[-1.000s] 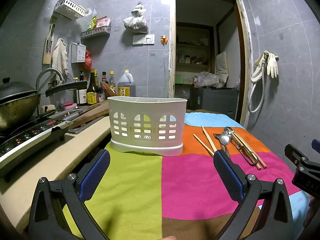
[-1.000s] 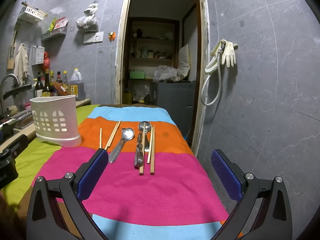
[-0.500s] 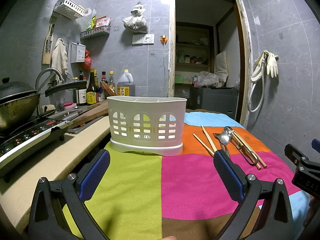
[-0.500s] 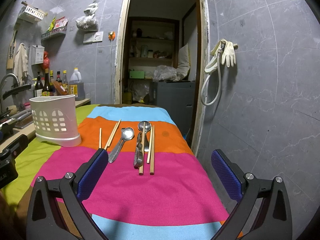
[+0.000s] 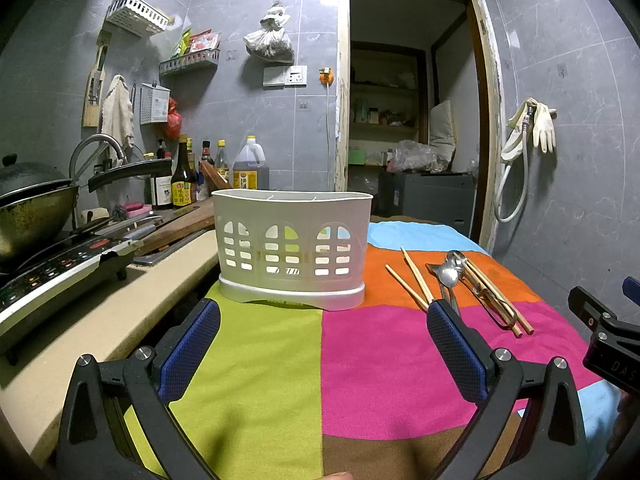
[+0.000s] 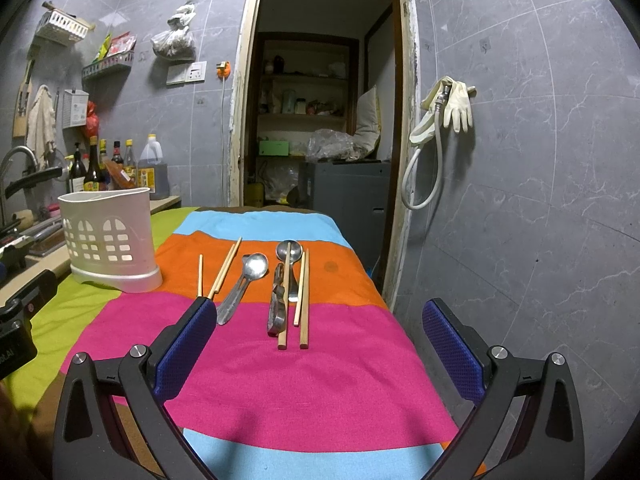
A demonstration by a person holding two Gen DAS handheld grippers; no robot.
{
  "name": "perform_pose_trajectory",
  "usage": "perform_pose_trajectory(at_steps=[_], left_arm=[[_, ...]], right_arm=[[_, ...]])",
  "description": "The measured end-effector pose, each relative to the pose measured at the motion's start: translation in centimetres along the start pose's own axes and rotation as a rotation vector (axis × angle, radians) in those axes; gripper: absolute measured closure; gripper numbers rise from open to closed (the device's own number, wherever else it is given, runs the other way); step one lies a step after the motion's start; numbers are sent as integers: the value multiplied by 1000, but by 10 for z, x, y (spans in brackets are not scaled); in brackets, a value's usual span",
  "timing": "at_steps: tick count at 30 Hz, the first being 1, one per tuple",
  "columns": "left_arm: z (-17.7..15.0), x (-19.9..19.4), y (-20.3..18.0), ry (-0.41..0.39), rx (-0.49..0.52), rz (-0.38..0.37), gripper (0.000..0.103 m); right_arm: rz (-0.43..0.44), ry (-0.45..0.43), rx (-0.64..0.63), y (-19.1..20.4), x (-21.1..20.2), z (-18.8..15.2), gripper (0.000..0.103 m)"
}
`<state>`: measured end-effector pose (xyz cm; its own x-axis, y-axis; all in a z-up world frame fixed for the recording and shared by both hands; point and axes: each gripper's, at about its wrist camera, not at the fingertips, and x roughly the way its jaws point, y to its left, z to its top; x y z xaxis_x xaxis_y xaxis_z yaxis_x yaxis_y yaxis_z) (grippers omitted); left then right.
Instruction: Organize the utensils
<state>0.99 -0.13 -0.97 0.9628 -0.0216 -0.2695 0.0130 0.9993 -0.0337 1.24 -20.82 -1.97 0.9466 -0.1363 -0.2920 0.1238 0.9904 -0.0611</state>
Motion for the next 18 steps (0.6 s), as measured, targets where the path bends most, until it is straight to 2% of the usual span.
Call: perform_pose_trajectory(at_steps=[10,18], left_arm=[[0,2,0,5,0,-4,1],[4,8,5,35,-22,-36,2]], right_arm=[[3,3,-1,0,0,0,0],[77,-1,28,-4,5,-7,0]])
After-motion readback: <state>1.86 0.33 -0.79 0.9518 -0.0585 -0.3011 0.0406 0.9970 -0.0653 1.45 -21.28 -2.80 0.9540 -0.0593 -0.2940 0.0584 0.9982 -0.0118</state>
